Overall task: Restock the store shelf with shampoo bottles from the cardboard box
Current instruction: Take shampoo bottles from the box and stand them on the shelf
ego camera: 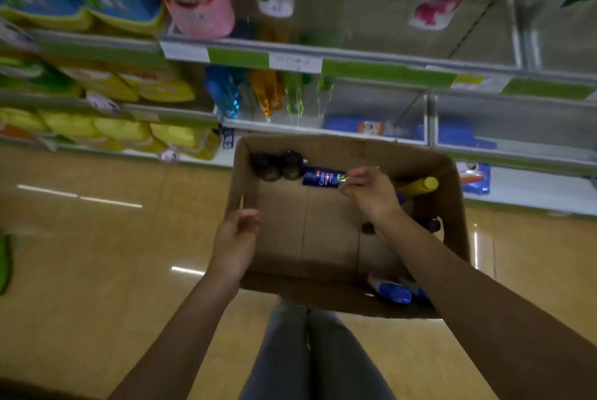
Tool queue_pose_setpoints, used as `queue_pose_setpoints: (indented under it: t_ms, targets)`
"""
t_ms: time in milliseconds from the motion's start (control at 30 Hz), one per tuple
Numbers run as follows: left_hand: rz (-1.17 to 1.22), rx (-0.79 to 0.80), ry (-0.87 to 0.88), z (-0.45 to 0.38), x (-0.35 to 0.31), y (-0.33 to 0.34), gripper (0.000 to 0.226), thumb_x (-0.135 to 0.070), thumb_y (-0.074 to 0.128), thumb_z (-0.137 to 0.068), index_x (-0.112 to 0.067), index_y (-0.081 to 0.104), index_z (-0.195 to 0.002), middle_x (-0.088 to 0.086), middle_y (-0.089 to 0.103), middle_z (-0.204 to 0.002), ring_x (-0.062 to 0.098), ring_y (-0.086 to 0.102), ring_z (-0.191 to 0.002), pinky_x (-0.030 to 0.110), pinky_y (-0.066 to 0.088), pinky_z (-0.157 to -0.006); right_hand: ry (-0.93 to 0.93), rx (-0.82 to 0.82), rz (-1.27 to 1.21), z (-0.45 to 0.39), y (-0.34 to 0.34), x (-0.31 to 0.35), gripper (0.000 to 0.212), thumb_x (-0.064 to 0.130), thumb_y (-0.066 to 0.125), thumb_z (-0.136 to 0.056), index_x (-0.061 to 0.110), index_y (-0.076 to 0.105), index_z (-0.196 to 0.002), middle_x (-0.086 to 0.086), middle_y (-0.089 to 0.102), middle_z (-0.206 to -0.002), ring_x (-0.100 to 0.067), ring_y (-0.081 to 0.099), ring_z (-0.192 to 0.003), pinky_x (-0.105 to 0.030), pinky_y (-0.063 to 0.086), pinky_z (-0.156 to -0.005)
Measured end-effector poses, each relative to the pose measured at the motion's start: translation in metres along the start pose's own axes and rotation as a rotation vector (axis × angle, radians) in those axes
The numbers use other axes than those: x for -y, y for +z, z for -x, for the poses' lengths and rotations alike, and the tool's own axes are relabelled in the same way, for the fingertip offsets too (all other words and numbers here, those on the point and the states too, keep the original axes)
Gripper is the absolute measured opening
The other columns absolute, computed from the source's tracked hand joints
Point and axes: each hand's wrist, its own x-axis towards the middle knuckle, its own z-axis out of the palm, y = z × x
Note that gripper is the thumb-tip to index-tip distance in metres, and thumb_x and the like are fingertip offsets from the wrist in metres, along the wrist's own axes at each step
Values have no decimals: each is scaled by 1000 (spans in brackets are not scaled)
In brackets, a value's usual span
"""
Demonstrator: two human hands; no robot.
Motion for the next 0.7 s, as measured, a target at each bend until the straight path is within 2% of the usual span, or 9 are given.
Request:
queue_pose_setpoints:
  t_ms: [67,167,267,367,533,700]
  targets:
    - [-16,4,-36,-14,13,8,15,-23,53,-95,-32,65,-92,0,62,-110,21,57,-107,46,47,-99,45,-22,31,-22,8,-21,31,-7,69,-77,21,54,-78,3,56,-75,-15,57,-80,-39,50,-95]
    - [-48,22,-70,-37,24,22,15,-18,52,-95,-27,63,-99,-5,61,-100,19,57,-103,42,47,-98,89,-92,47,-56,19,-47,33,-5,69,-77,23,52,-78,5,55,-78,-17,56,-89,-40,48,-100]
    - [-78,66,-105,-59,32,34,18,-14,51,-95,-19,61,-110,-9,58,-96,15,57,-100,40,47,-99,111,-151,126,-83,33,-69,21,-1,69,-81,9,58,-95,-1,59,-94,-13,54,-90,-28,45,-94]
    - [-103,94,-122,-85,42,42,21,-13,52,-95,-20,60,-113,-9,58,-100,11,55,-101,39,47,-99,96,-156,281,-111,49,-89,34,6,67,-84,7,55,-115,-10,61,-116,-23,58,-105,-34,47,-92]
    - [-141,146,-143,-115,54,52,20,-14,52,-95,-23,59,-111,-7,59,-104,12,56,-103,37,48,-97,95,-216,480,-144,66,-127,46,-1,65,-79,8,51,-122,-17,53,-127,-37,50,-117,-41,45,-95]
    - [-175,150,-139,-142,60,58,19,-12,53,-94,-26,60,-105,-7,61,-101,12,58,-98,38,50,-94,81,-278,663,-164,68,-142,55,-7,62,-79,5,46,-130,-16,41,-138,-35,35,-127,-38,38,-96]
